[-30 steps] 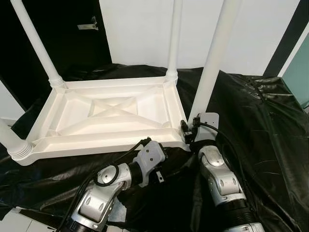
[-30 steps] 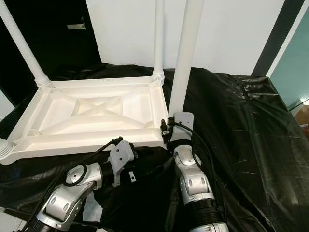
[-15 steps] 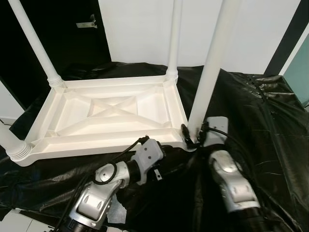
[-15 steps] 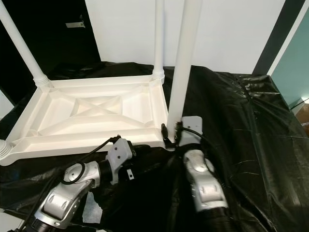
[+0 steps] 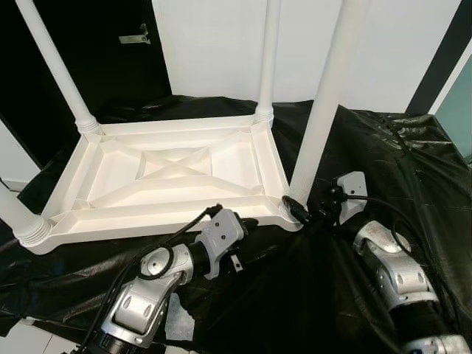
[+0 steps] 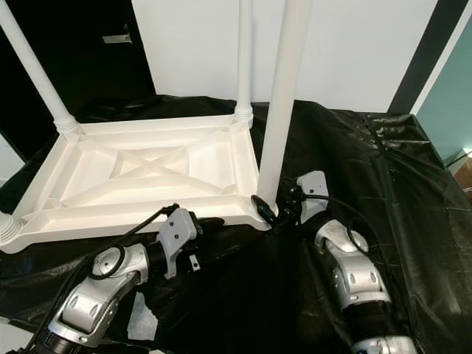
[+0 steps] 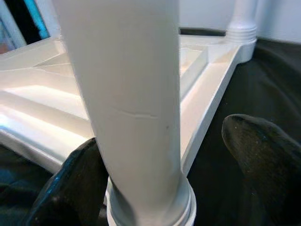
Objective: Building children table
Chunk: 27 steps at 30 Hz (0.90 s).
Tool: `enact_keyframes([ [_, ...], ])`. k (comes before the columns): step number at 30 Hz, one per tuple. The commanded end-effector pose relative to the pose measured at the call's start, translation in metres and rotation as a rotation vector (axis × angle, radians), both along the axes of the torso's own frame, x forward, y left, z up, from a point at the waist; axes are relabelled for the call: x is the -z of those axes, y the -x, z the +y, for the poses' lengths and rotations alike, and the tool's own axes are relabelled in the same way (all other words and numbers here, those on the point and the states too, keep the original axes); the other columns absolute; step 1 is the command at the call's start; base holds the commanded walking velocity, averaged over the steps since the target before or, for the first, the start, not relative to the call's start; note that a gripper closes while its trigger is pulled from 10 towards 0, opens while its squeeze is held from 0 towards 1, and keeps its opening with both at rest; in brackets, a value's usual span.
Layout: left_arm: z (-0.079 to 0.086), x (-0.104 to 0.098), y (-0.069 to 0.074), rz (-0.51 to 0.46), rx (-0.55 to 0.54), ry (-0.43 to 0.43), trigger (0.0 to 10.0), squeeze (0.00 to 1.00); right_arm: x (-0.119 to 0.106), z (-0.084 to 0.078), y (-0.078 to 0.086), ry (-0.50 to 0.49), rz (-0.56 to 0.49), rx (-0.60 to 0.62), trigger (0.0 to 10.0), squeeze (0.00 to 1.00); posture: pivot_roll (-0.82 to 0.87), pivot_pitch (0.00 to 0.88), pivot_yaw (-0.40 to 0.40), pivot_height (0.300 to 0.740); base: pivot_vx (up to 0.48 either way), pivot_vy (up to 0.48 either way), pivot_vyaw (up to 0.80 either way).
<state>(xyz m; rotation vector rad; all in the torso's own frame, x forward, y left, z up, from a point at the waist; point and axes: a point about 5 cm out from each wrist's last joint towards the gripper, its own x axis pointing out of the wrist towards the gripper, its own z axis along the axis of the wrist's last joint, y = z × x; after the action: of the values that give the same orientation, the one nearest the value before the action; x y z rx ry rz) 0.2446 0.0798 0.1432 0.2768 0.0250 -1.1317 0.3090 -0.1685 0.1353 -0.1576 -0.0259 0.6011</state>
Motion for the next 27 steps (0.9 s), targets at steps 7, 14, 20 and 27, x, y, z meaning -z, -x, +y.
enact_keyframes([
  [7, -0.002, -0.003, 0.0, -0.011, -0.007, 0.003, 10.0, 0.0, 0.0, 0.0, -0.012, 0.053, 0.021, -0.079, 10.0, 0.0, 0.0, 0.0, -0.016, 0.74, 0.0, 0.0, 0.0],
  [14, -0.002, -0.003, 0.0, -0.019, -0.032, 0.005, 10.0, 0.0, -0.005, 0.028, -0.034, 0.156, 0.03, -0.28, 10.0, 0.0, 0.04, 0.0, -0.044, 0.74, 0.0, 0.0, 0.0],
  [20, -0.002, -0.003, 0.001, -0.02, -0.044, 0.009, 10.0, 0.0, -0.002, 0.034, -0.037, 0.193, 0.054, -0.368, 8.3, 0.0, 0.05, 0.0, -0.057, 0.74, 0.0, 0.0, 0.0],
  [27, -0.002, -0.003, 0.002, -0.018, -0.05, 0.011, 10.0, 0.0, 0.005, 0.03, -0.038, 0.188, 0.075, -0.402, 0.0, 0.0, 0.04, 0.0, -0.057, 0.74, 0.0, 0.0, 0.0],
])
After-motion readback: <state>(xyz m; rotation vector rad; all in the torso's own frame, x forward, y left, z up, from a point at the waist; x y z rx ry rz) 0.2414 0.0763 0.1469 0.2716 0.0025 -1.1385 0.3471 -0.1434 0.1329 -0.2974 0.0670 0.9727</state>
